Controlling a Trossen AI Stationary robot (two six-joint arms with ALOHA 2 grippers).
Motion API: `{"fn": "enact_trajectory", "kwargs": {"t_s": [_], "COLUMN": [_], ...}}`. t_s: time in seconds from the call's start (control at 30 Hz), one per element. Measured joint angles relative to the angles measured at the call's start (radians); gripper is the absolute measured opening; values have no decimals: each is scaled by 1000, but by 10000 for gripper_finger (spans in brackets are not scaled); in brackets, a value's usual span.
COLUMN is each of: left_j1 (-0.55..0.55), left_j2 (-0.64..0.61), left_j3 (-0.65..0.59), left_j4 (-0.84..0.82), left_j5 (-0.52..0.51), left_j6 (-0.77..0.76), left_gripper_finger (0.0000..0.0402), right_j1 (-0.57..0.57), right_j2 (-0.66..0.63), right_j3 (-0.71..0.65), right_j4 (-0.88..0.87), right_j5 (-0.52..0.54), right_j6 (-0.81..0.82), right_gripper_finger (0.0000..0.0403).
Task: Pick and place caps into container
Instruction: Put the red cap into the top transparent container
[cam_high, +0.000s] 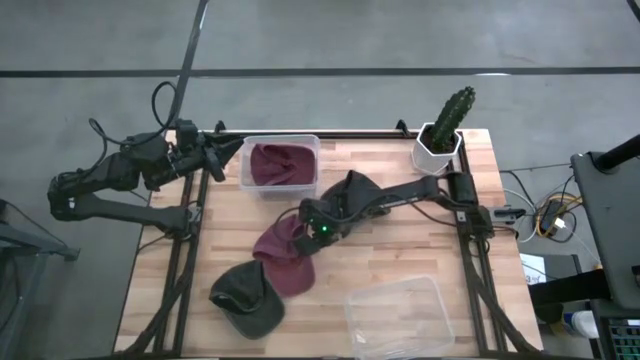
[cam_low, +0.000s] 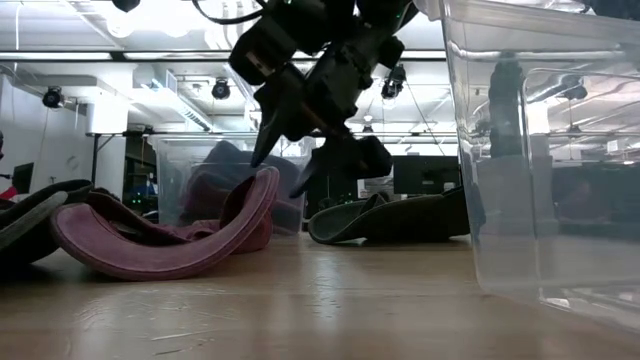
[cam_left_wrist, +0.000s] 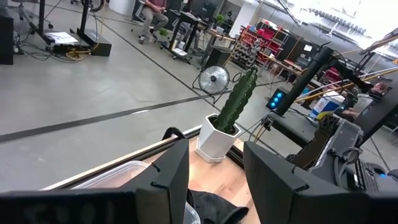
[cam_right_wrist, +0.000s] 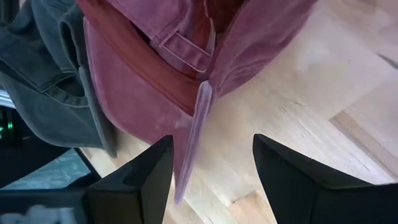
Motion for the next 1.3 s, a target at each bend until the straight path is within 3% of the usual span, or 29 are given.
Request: {"fn": "enact_trajectory", "kwargs": {"t_s": [0.2, 0.33, 0.67, 1.1, 1.3], "left_j1": [0, 0, 0, 0, 0], "left_j2": [2, 4, 9, 9, 8], "left_j3": [0, 0, 0, 0, 0], "left_j4": [0, 0, 0, 0, 0], "left_j5": [3, 4, 4, 6, 3], "left_j6": [6, 6, 4, 6, 43], "left_gripper_finger": [145, 145, 145, 145, 145], "right_j1": [-1, -1, -3, -7, -8], "right_j2": [27, 39, 36, -70, -153], "right_j3": [-1, -1, -1, -1, -1], "right_j4": [23, 29, 51, 28, -8], "right_j5": [-16, -35, -49, -77, -71], "right_j6": [3, 4, -25, -30, -136], "right_gripper_finger": [212, 187, 21, 15, 14]}}
